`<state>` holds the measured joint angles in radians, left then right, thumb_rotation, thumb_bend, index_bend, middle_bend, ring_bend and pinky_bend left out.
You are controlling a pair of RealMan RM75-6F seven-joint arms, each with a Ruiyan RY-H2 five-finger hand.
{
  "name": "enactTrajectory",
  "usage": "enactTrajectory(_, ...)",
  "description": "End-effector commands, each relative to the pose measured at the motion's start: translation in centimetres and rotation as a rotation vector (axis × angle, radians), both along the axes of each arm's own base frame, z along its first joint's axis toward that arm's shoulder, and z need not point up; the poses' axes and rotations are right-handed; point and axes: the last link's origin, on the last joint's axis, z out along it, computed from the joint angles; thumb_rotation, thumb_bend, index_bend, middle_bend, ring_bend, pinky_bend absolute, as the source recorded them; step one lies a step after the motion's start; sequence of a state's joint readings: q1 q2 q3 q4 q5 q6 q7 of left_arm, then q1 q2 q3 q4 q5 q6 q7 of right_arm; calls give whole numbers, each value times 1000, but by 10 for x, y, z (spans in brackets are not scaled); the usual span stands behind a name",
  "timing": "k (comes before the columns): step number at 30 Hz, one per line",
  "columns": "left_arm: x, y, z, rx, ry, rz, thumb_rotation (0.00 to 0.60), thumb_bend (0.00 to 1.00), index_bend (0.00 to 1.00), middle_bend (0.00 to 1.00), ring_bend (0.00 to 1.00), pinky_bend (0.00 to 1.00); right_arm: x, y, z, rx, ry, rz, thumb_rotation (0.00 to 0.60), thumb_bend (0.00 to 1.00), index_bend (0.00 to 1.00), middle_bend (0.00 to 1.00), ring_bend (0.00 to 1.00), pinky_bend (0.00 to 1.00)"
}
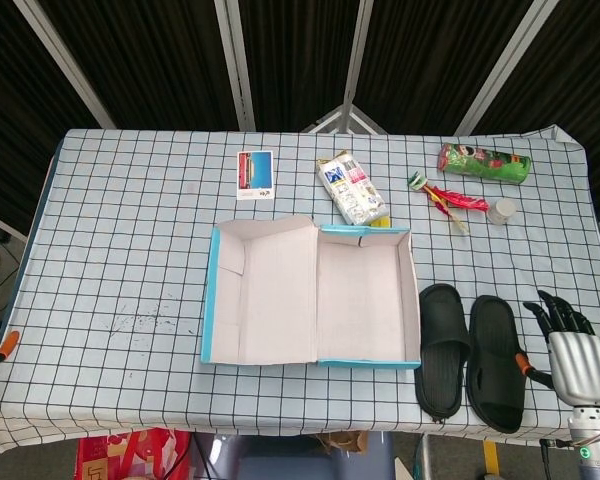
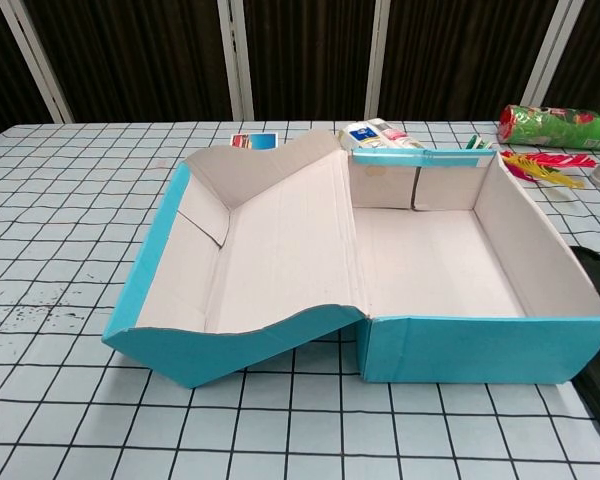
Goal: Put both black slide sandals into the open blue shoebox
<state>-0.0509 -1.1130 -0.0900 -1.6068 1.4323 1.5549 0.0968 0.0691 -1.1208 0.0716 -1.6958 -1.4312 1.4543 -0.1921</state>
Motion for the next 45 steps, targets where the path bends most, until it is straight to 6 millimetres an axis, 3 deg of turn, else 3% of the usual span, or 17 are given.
enactTrajectory(1, -1, 0, 3, 17, -1, 0, 600, 373, 54, 0, 0, 131, 2, -1, -2, 14, 5, 1, 600, 233, 228, 124, 124, 217)
enactTrajectory(8, -4, 0, 11, 65, 3, -2, 600, 373, 54, 0, 0, 131, 12, -5, 1, 29, 26, -2, 600, 232, 208, 123, 124, 218)
enactTrajectory(16, -4, 3, 6, 55, 22, -1, 600, 373, 54, 0, 0, 132, 21, -12, -7, 99, -7, -68, 600, 226, 121, 107, 99, 218)
enactTrajectory(37, -9, 19, -11, 36, 75, 57, 600, 373, 54, 0, 0, 132, 40, -59, -83, 384, 77, -178, 600, 202, 55, 67, 57, 204)
enactTrajectory(45, -13, 27, -16, -16, 55, 55, 600, 373, 54, 0, 0, 131, 47, -75, -106, 413, 80, -207, 600, 202, 54, 66, 57, 204)
